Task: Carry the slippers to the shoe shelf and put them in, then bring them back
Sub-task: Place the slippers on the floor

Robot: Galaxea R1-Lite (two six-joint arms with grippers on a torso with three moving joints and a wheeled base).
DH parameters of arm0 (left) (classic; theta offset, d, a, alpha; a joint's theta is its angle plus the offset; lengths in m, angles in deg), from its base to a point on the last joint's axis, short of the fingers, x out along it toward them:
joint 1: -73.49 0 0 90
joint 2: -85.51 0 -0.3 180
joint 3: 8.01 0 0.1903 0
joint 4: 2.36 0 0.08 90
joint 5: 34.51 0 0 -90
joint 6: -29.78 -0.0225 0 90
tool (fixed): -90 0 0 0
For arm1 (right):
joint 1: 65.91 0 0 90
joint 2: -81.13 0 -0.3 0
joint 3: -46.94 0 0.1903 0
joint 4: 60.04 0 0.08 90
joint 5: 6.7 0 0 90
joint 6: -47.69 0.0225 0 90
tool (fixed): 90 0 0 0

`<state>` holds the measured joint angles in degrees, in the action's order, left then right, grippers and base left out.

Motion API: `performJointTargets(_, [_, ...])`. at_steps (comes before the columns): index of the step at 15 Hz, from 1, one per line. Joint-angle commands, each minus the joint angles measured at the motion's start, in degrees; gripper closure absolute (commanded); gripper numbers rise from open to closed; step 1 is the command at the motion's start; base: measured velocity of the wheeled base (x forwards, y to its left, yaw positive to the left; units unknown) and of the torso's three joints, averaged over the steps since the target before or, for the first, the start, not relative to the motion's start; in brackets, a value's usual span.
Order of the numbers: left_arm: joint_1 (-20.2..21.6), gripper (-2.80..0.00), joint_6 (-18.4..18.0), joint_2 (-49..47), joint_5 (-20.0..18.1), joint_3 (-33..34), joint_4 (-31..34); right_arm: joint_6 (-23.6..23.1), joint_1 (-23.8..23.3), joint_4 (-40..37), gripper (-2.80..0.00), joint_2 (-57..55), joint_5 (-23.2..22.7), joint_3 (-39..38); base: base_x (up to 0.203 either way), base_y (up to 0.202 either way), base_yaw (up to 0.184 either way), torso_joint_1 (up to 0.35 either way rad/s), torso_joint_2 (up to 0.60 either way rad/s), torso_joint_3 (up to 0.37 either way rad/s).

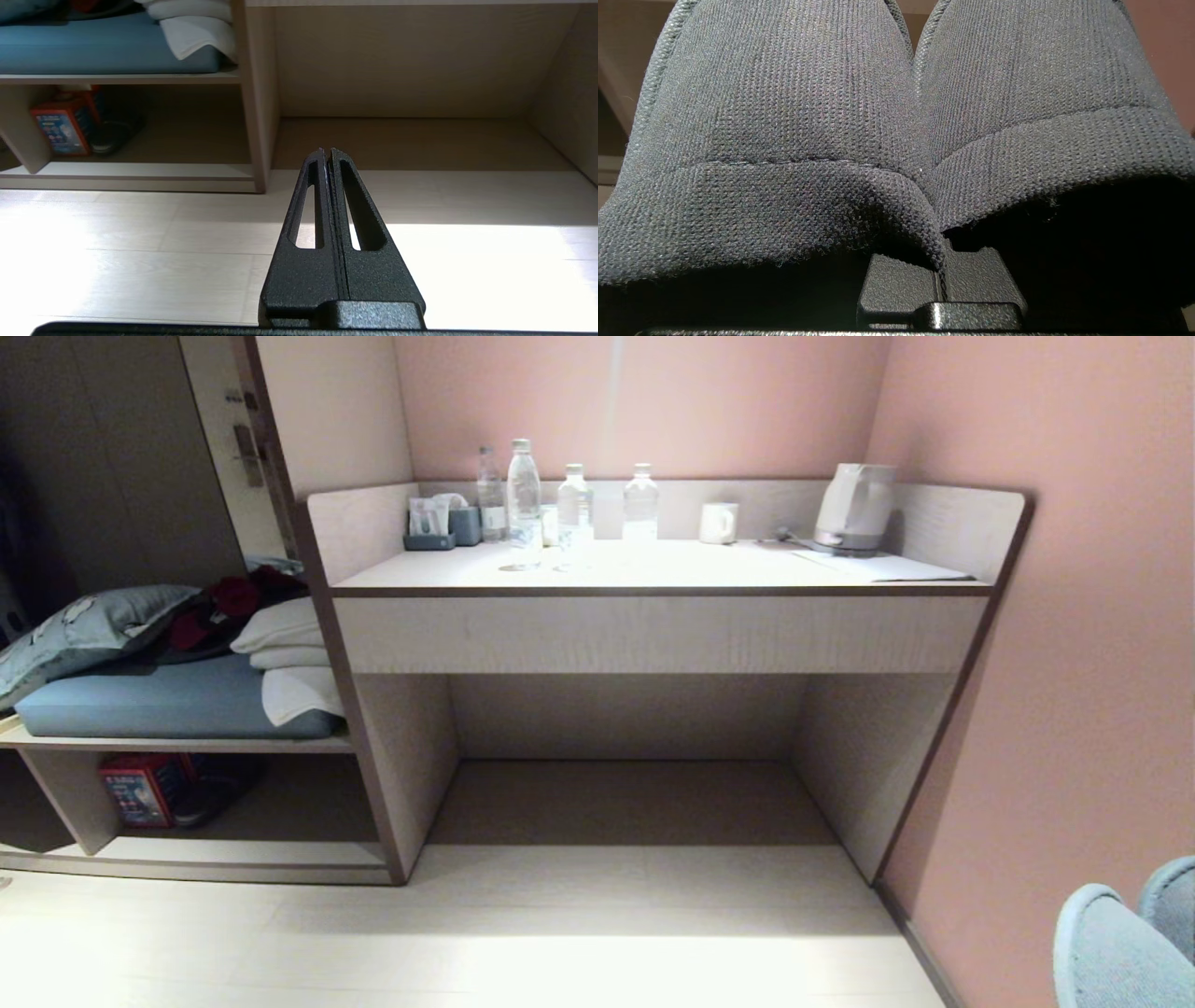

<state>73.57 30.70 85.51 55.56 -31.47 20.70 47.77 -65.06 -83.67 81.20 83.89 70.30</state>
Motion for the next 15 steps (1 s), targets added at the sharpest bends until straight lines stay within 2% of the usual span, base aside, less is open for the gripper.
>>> performJointTargets(1, [0.1,0.0,0.0,0.0,0.0,0.0,0.0,0.0,0.0,0.0,0.0,-0.1,0.0,-0.1,0.0,-0.196,0.003,-0.002,0.0,0.006])
performJointTargets(4, [0.1,0.0,-0.1,0.0,0.0,0.0,0.0,0.1,0.0,0.0,0.0,-0.1,0.0,-0.1,0.0,-0.128,0.003,0.001,0.0,0.002])
performJointTargets(15, [0.0,0.0,-0.1,-0.1,0.0,0.0,0.0,0.0,0.0,0.0,0.0,-0.1,0.0,-0.1,0.0,0.0,0.0,0.001,0.0,-0.018])
